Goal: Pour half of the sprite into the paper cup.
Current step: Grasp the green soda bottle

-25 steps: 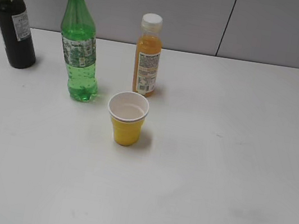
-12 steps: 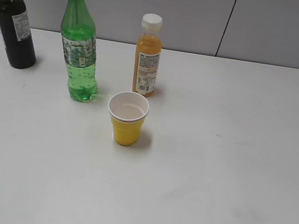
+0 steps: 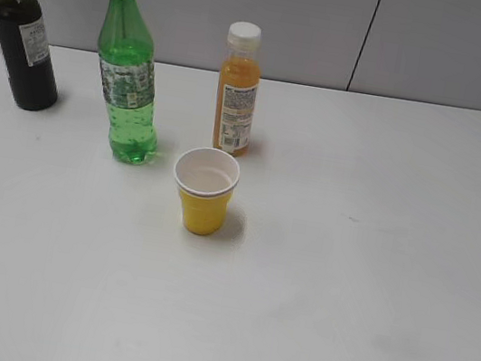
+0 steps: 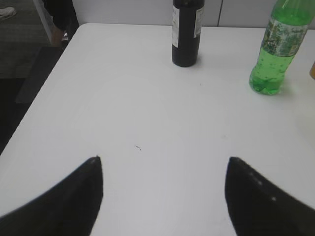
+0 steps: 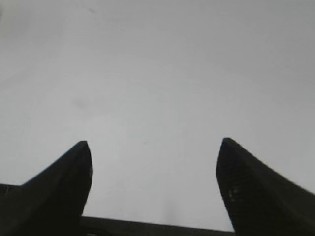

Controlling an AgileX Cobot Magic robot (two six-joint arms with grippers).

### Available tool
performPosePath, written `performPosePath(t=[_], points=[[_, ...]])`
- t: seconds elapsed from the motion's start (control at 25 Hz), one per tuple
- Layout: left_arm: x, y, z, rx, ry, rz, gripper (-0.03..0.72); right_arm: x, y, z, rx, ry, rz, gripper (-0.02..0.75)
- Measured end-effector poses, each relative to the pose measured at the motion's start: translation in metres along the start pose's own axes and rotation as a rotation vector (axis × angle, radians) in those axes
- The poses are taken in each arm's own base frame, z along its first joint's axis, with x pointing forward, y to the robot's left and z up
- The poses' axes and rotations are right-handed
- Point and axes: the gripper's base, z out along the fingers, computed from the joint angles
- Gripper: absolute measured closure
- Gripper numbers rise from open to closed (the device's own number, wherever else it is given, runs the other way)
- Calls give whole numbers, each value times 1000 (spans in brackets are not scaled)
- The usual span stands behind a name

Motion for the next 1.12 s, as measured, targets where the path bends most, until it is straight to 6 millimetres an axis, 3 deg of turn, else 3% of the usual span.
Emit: performPosePath(t=[0.48,1.12], points=[[0,0,0,0,0,0,99,14,2,-26,9,-210,-9,146],[0,0,0,0,0,0,99,15,2,-27,8,-220,-9,146]])
